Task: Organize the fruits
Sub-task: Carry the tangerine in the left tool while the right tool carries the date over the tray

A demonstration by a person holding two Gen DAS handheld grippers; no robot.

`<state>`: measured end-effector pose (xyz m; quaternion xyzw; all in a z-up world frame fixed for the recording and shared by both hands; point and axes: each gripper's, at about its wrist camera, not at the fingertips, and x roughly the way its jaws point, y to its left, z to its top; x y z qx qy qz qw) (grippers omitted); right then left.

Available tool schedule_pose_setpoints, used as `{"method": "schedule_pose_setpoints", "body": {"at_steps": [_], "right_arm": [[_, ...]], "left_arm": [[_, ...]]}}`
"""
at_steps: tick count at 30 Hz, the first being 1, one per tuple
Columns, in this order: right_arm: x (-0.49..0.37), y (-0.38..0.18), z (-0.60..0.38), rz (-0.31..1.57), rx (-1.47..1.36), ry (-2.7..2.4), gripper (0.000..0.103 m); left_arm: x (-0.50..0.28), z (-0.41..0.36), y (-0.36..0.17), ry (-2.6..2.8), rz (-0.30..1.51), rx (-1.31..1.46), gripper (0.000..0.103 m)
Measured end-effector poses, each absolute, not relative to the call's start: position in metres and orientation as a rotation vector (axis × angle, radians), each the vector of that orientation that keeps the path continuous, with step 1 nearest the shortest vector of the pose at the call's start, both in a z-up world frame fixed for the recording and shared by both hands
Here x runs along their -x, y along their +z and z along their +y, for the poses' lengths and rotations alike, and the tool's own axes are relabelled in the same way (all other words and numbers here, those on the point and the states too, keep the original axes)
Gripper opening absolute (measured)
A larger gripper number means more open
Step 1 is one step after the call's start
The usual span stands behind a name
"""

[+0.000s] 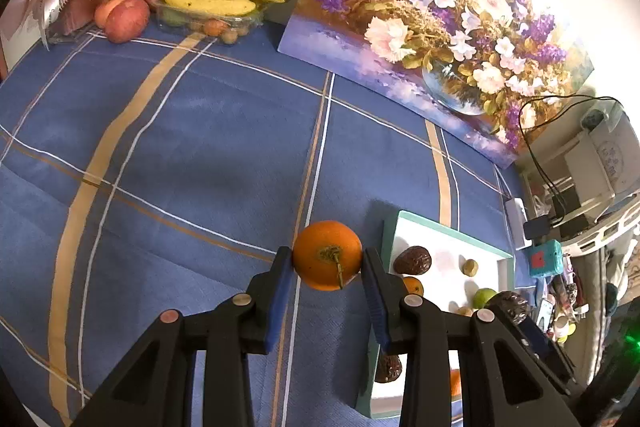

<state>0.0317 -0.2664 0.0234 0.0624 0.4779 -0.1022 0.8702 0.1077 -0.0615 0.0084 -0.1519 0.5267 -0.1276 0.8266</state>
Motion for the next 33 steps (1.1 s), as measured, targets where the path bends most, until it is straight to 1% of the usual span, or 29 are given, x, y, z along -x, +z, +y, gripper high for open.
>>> {"method": "schedule_pose_setpoints", "body": {"at_steps": [17, 33], "right_arm": [[-0.015, -0.004, -0.318, 1.051, -0.177, -0.366, 0.058], [0.001, -0.010, -0.361, 1.052, -0.280, -0.464, 0.058]], "left_arm": [[-0.095, -0.106, -0.001, -0.293, 1.150, 0.154, 0.037], [-0.064, -0.185, -0.016, -0.476, 1.215, -0.032, 0.037]]}}
